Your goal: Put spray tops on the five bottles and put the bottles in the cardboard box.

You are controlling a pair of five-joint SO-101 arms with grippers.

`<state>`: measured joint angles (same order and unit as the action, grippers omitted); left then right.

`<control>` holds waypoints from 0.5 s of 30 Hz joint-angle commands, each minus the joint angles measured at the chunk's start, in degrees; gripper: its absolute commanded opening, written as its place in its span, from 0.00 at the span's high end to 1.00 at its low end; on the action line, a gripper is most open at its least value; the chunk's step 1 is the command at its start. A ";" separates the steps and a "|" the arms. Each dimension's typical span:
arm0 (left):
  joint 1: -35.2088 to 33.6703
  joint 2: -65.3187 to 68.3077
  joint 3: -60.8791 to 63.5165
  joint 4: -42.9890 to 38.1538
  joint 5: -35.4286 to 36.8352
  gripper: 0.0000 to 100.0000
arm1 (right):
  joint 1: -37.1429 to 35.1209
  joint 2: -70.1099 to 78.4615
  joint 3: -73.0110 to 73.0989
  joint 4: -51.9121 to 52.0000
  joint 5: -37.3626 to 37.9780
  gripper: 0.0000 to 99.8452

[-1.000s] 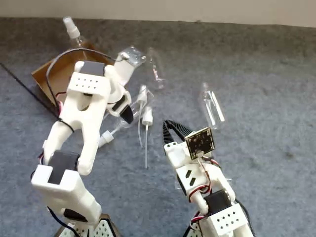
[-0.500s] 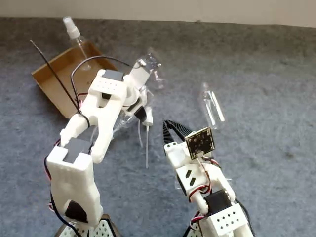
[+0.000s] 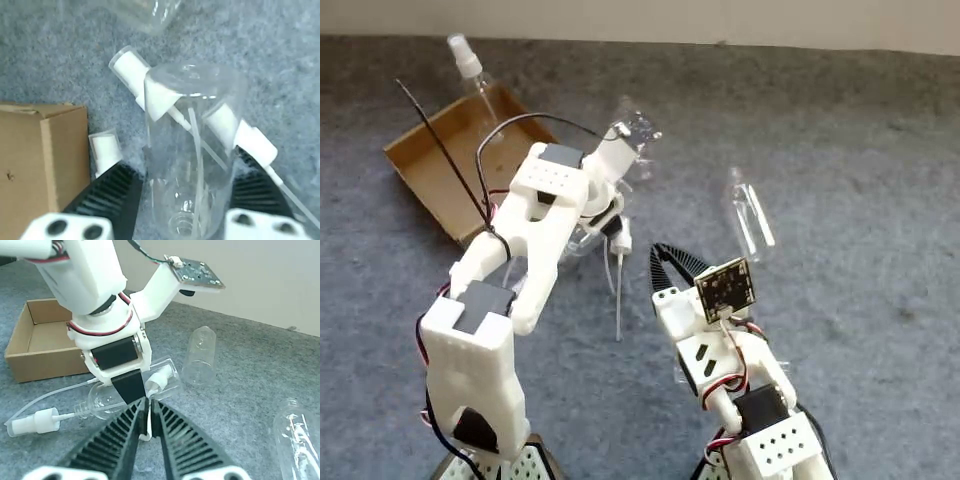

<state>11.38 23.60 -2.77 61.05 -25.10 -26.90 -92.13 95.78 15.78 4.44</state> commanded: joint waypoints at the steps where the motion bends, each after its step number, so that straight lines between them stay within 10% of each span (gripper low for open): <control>1: 1.71 -0.13 -0.75 -2.02 -0.53 0.87 | 0.75 -0.66 6.90 -0.92 0.53 0.99; 15: 9.45 -15.69 -0.40 -2.20 -0.53 0.87 | 0.66 -0.66 6.90 -0.92 0.53 0.99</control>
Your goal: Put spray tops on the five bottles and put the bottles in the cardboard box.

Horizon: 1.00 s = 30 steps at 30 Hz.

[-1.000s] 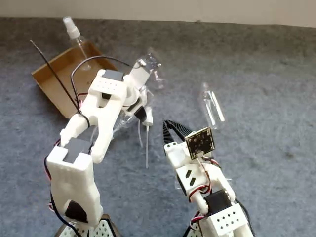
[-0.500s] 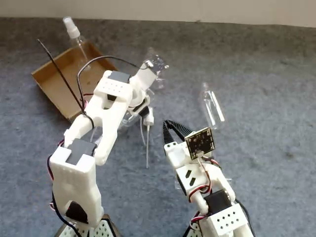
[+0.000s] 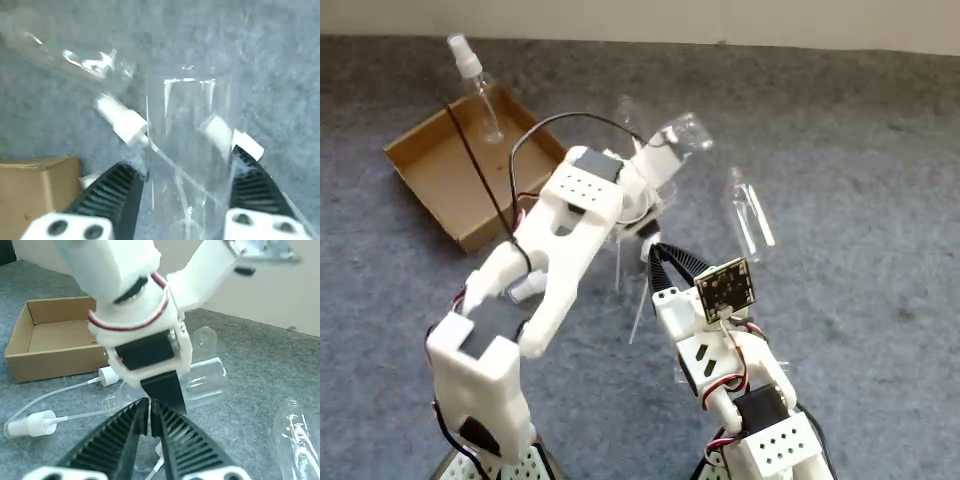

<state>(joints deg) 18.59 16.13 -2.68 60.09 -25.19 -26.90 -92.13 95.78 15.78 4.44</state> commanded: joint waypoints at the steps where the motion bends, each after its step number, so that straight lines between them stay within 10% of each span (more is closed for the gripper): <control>1: 2.77 -9.36 -0.40 -1.23 -0.44 0.87 | 0.66 -0.66 6.90 -0.92 0.53 0.99; 13: 4.26 -19.82 -0.22 -0.53 -4.66 0.87 | 0.66 -0.66 6.90 -0.92 0.53 0.99; 30: 2.68 -25.71 0.57 27.25 -14.24 0.87 | 1.89 -0.66 6.90 -0.84 0.53 0.99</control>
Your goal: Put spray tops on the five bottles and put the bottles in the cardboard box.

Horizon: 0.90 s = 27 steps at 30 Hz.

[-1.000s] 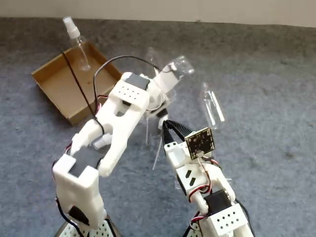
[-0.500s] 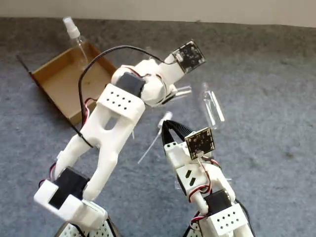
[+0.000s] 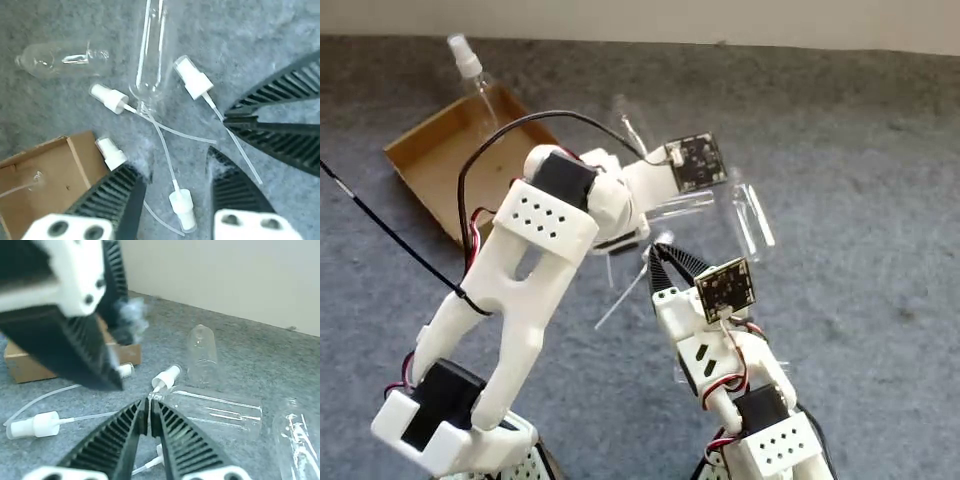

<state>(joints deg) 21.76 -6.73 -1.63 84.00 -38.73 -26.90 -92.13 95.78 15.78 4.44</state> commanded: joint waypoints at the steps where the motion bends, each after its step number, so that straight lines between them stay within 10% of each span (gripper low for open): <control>1: -0.48 -2.86 -0.48 3.96 -0.70 0.87 | 3.03 -0.66 6.90 -1.10 0.53 0.99; 12: -3.03 -2.77 -0.31 4.66 -0.70 0.87 | 20.88 -0.66 4.88 -2.68 0.35 0.99; 27: 10.07 -2.51 -0.31 12.04 -1.05 0.87 | 64.75 -0.66 1.89 -7.34 0.35 0.99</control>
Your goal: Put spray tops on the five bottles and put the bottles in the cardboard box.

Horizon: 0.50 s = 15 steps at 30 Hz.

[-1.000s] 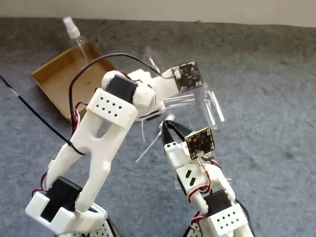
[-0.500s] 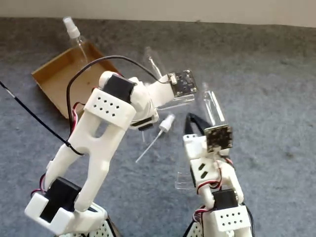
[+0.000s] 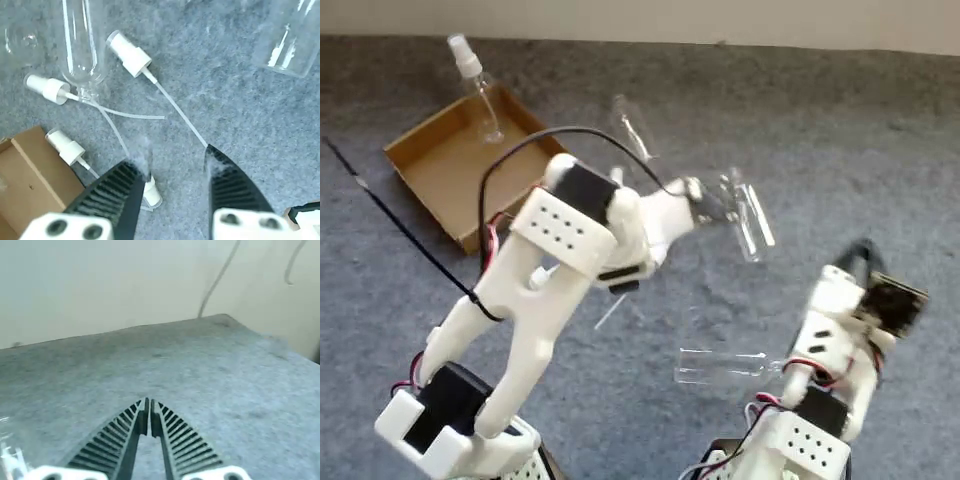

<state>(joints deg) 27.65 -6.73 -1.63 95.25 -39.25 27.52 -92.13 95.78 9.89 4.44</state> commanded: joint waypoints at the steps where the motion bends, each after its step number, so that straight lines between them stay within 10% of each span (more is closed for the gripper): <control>1: 5.32 -2.51 -0.31 0.79 -0.53 0.87 | 13.14 -0.66 1.89 -1.45 0.35 0.99; 15: 20.44 -2.33 6.37 -5.71 -0.26 0.87 | 42.59 -0.66 4.35 -1.54 0.35 0.99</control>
<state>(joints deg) 44.26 -6.73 1.27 94.81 -39.25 61.45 -92.13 95.78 9.89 4.44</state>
